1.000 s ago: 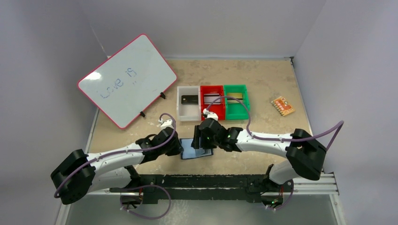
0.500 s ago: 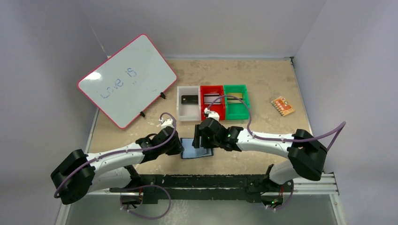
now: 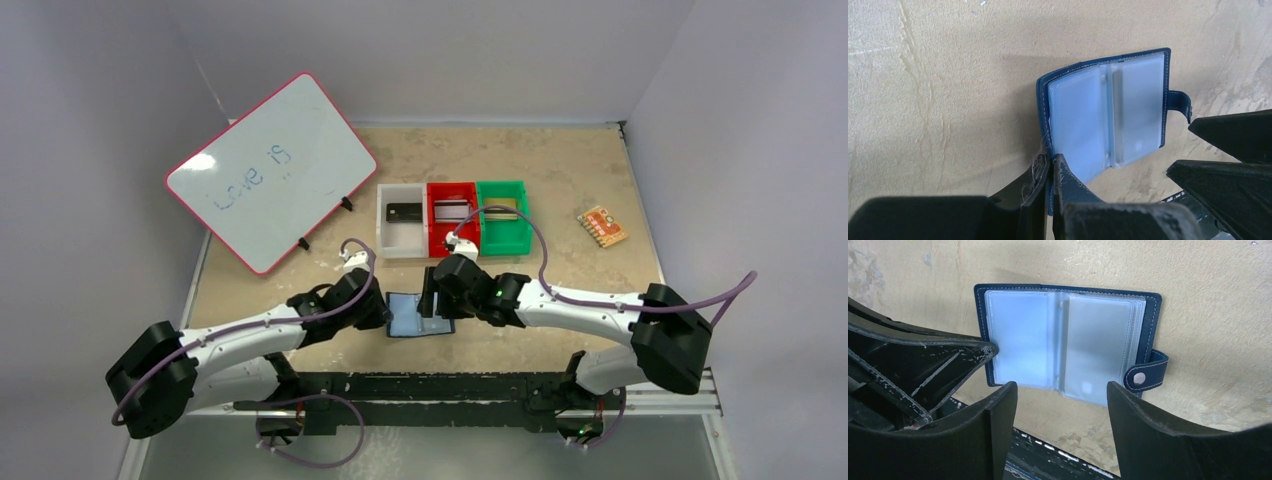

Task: Take the credit cards out of the card holder

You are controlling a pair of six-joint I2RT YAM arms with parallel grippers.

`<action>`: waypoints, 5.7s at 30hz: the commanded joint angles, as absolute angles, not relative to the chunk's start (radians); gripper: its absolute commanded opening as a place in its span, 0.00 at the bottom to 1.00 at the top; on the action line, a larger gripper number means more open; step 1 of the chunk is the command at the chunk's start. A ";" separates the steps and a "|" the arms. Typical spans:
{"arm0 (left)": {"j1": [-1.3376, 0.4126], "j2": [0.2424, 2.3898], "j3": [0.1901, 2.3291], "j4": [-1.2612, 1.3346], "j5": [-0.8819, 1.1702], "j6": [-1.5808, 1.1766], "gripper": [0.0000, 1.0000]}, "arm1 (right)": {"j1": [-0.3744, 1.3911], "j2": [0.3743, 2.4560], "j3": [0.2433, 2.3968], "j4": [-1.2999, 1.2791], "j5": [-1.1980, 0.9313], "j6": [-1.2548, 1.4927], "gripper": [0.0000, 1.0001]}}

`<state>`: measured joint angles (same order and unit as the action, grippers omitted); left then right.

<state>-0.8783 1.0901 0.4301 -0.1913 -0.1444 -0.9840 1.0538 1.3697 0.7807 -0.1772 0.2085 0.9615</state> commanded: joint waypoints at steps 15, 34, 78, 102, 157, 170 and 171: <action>-0.884 1.049 0.452 -0.182 -0.157 -0.974 0.00 | 1.058 1.452 0.821 -0.156 0.169 0.964 0.67; -0.883 1.054 0.450 -0.189 -0.148 -0.969 0.00 | 1.058 1.529 0.846 -0.197 0.207 0.970 0.65; -0.882 1.028 0.422 -0.169 -0.162 -0.990 0.00 | 1.059 1.555 0.884 0.087 -0.012 0.904 0.61; -0.884 0.882 0.428 -0.318 -0.304 -1.031 0.32 | 1.052 1.492 0.868 0.198 -0.111 0.854 0.65; -0.884 1.019 0.418 -0.203 -0.212 -0.987 0.30 | 1.037 1.554 0.883 -0.206 0.172 0.900 0.57; -0.884 1.023 0.410 -0.198 -0.195 -0.978 0.05 | 1.037 1.554 0.872 -0.084 0.057 0.872 0.56; -0.884 1.021 0.406 -0.194 -0.196 -0.981 0.04 | 1.037 1.541 0.863 -0.055 0.040 0.876 0.56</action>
<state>-0.8783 1.0191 0.4095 -0.2413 -0.2115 -0.9981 1.0393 1.5757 0.8589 -0.1722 0.1192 0.8810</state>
